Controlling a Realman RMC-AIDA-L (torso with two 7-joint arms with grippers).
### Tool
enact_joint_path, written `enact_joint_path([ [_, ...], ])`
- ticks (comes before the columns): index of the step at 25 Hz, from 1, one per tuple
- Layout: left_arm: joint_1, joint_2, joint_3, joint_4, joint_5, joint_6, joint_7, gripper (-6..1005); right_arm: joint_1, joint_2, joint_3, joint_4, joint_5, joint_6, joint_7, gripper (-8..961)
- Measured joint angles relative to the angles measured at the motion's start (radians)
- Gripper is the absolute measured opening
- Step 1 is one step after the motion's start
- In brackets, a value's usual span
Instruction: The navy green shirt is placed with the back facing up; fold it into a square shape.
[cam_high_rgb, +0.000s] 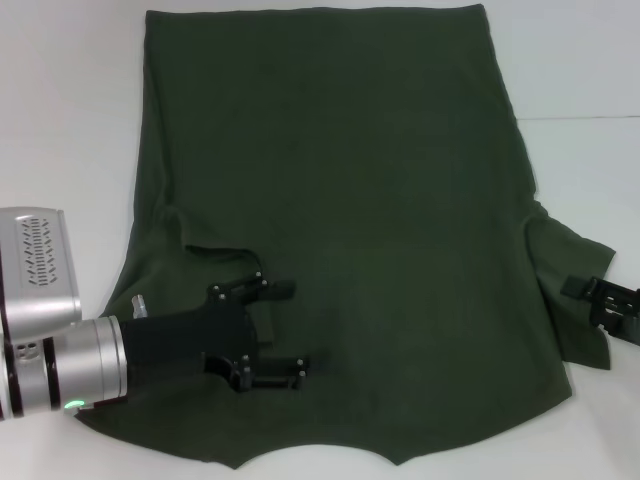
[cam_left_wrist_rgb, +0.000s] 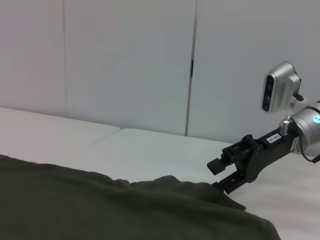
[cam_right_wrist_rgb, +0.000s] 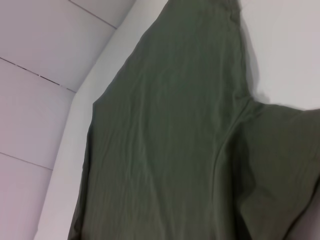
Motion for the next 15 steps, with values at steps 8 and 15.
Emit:
enact_joint_path([
  [8, 0.001, 0.001, -0.001, 0.007, 0.000, 0.001, 0.000, 948, 0.009, 0.006, 0.027, 0.014, 0.000, 0.018, -0.032, 666],
  [15, 0.003, 0.002, -0.002, 0.013, 0.000, 0.002, 0.000, 948, 0.011, 0.007, 0.028, 0.014, 0.000, 0.024, -0.032, 355],
])
